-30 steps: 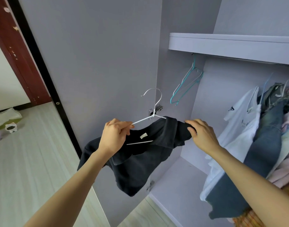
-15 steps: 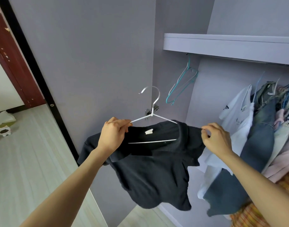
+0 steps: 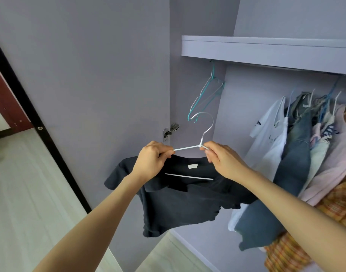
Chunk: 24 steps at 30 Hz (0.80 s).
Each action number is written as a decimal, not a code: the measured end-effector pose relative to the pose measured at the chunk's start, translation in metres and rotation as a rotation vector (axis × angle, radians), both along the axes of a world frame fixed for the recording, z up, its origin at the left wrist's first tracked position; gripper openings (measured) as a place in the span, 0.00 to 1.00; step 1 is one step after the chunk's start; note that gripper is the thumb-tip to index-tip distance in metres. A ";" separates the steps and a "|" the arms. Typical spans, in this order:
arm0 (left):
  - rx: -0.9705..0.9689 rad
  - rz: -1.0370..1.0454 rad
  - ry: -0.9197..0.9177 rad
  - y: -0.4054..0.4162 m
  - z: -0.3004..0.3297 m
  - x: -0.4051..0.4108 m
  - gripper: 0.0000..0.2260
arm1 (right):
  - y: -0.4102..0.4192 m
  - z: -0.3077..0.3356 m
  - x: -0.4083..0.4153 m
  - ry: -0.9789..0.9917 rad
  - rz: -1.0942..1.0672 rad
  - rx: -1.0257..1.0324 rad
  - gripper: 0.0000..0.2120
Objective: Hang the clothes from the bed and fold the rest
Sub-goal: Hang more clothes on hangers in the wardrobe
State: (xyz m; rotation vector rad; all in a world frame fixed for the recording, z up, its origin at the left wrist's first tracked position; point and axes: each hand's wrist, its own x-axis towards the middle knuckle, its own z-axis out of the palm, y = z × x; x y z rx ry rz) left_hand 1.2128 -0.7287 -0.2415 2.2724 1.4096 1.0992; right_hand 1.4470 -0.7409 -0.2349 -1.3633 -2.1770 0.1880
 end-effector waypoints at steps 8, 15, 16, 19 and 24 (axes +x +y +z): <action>-0.391 0.112 0.123 0.018 -0.017 -0.033 0.36 | 0.004 0.002 0.046 0.168 -0.199 -0.024 0.10; -0.377 0.295 0.028 0.045 -0.026 -0.018 0.21 | -0.004 -0.015 0.089 0.137 -0.277 -0.191 0.15; -0.362 0.348 -0.027 0.047 -0.024 -0.013 0.23 | -0.005 -0.016 0.089 0.162 -0.278 -0.196 0.15; -0.204 0.288 -0.056 0.042 -0.020 0.013 0.20 | -0.003 -0.018 0.091 0.200 -0.275 -0.176 0.12; 0.031 -0.169 0.258 0.022 -0.023 0.086 0.17 | 0.005 -0.017 0.081 0.248 -0.209 -0.124 0.10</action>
